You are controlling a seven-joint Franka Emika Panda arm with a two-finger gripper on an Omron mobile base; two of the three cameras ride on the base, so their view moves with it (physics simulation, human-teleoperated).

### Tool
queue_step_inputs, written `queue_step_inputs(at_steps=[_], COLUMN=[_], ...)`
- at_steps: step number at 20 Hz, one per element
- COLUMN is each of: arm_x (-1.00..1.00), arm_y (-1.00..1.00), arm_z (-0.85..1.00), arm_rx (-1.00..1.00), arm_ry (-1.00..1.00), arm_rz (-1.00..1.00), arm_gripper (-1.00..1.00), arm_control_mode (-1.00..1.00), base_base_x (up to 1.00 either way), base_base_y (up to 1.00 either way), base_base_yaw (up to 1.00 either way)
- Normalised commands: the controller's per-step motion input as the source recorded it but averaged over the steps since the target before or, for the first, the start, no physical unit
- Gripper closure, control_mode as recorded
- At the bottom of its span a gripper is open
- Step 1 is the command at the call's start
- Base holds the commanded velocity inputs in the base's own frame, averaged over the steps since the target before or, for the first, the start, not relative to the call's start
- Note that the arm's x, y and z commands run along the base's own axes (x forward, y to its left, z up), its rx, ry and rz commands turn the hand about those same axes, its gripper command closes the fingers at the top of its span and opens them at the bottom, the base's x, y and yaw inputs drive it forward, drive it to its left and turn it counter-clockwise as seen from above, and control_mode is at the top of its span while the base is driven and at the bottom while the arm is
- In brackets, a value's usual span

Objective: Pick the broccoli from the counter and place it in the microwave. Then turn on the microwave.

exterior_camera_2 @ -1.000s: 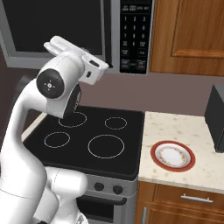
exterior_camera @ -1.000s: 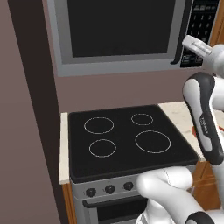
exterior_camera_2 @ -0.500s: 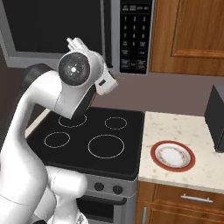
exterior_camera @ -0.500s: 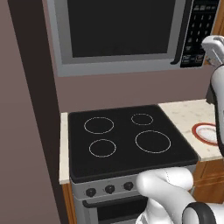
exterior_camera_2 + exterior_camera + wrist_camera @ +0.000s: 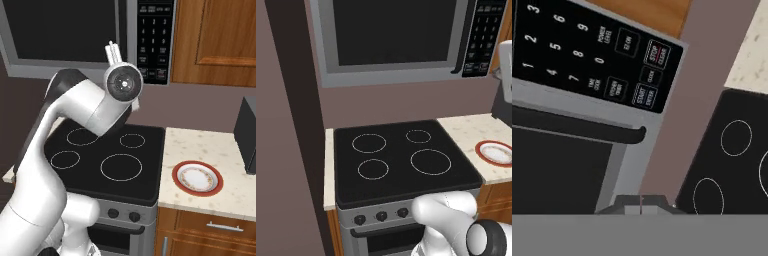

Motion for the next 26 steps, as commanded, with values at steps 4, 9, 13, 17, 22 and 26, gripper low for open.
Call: queue_step_inputs(at_steps=[4, 9, 13, 17, 22, 26], arm_x=[0.35, 0.22, 0.19, 0.24, 0.31, 0.25], arm_y=[-0.09, -0.07, 0.0, 0.0, -0.01, -0.13], arm_z=[-0.09, -0.25, -0.17, -0.06, 0.0, 0.0], arm_rx=[0.31, 0.24, 0.15, 0.08, 0.05, 0.06], arm_ry=[-0.01, -0.02, -0.03, -0.03, -0.02, 0.0], arm_rz=[0.0, 0.0, 0.0, 0.0, 0.0, 0.0], arm_gripper=[1.0, 1.0, 1.0, 1.0, 1.0, 1.0], arm_control_mode=[-1.0, -1.0, -1.0, -1.0, -1.0, -1.0], base_base_x=[0.0, 0.0, 0.0, 0.0, 0.0, 0.0], base_base_y=[0.0, 0.0, 0.0, 0.0, 0.0, 0.0], base_base_yaw=[0.0, 0.0, 0.0, 0.0, 0.0, 0.0])
